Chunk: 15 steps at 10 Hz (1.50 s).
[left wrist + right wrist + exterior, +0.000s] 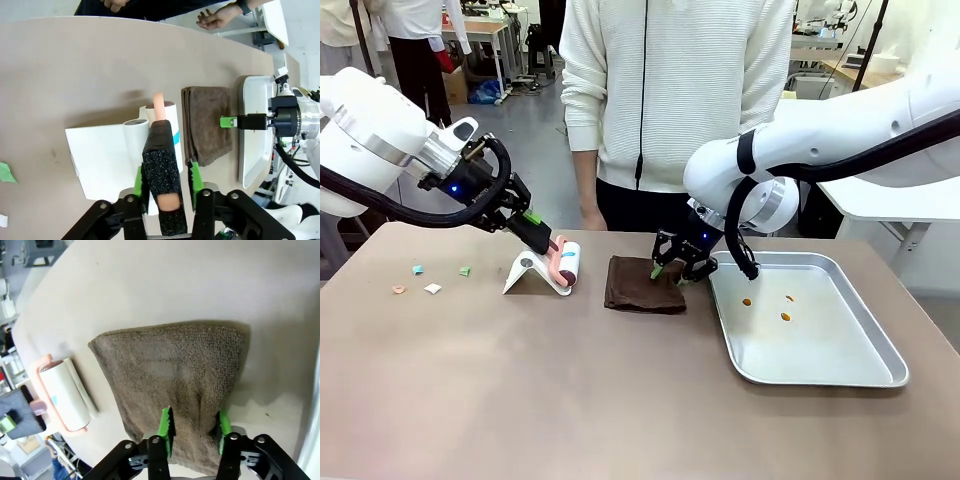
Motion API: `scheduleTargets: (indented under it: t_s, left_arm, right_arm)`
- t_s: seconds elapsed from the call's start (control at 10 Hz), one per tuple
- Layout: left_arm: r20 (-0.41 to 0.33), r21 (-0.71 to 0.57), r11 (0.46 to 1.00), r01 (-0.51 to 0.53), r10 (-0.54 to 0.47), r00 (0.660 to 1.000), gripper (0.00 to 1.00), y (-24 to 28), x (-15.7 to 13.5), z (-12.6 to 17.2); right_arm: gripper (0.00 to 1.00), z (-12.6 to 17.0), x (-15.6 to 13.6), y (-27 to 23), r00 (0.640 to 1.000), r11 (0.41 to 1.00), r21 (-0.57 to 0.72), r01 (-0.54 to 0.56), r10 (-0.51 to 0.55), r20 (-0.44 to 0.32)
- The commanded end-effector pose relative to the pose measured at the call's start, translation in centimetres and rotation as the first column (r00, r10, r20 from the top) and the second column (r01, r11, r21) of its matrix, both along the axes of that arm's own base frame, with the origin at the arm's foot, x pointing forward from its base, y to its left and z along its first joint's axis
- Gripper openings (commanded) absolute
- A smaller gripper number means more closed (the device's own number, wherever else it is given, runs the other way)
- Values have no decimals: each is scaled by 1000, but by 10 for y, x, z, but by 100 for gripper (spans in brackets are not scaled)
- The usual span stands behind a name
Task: Clean the surface of the table.
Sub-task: Hold the Lint Roller with your left hand and the towel with your right hand.
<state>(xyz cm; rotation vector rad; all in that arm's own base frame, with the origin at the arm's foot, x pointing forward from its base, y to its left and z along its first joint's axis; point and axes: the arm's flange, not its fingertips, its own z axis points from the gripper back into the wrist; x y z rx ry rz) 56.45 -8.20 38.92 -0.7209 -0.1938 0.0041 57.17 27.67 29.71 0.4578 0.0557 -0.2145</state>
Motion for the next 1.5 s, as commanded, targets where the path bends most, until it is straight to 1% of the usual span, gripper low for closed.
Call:
scheduleTargets:
  t_s: [0.0, 0.1, 0.6, 0.7, 0.8, 1.0, 1.1, 1.2, 1.3, 1.4]
  left_arm:
    - [35, -25, 1000, 5, -4, 999, 3, -2, 0, -3]
    - [37, -26, 1000, 5, -4, 999, 0, -2, -1, -3]
    - [49, -29, 1000, 7, -5, 999, 0, -2, -2, 1]
    - [54, -40, 999, 10, -8, 998, 0, -1, -6, 5]
    - [60, -84, 996, 36, -31, 998, 0, 0, -12, 13]
    - [77, -157, 987, 46, -34, 996, 0, 2, -26, 28]
    - [79, -181, 983, 33, -19, 997, 0, 5, -32, 34]
    - [78, -217, 976, 15, 2, 997, 0, 8, -39, 41]
    - [76, -256, 967, 6, 13, 997, 0, 12, -46, 50]
    - [75, -299, 954, 9, 14, 997, 20, 20, -56, 61]
  right_arm:
    - [3, -3, 3, 1, 1000, 999, 36, -10, 10, 1]
    - [0, -3, 4, 0, 1000, 999, 39, -9, 9, 3]
    - [0, -4, 4, -5, 1000, 997, 76, -5, 6, -6]
    - [0, 1, 2, -10, 1000, 992, 129, -14, 15, -3]
    - [0, 12, -1, -21, 1000, 975, 222, -18, 16, 13]
    - [0, 32, -10, -43, 999, 910, 413, -41, 34, 24]
    - [0, 40, -15, -55, 998, 861, 506, -60, 53, 28]
    - [0, 50, -21, -68, 996, 794, 602, -92, 85, 39]
    - [0, 60, -30, -80, 993, 738, 664, -120, 101, 67]
    - [0, 71, -41, -93, 991, 686, 716, -130, 106, 79]
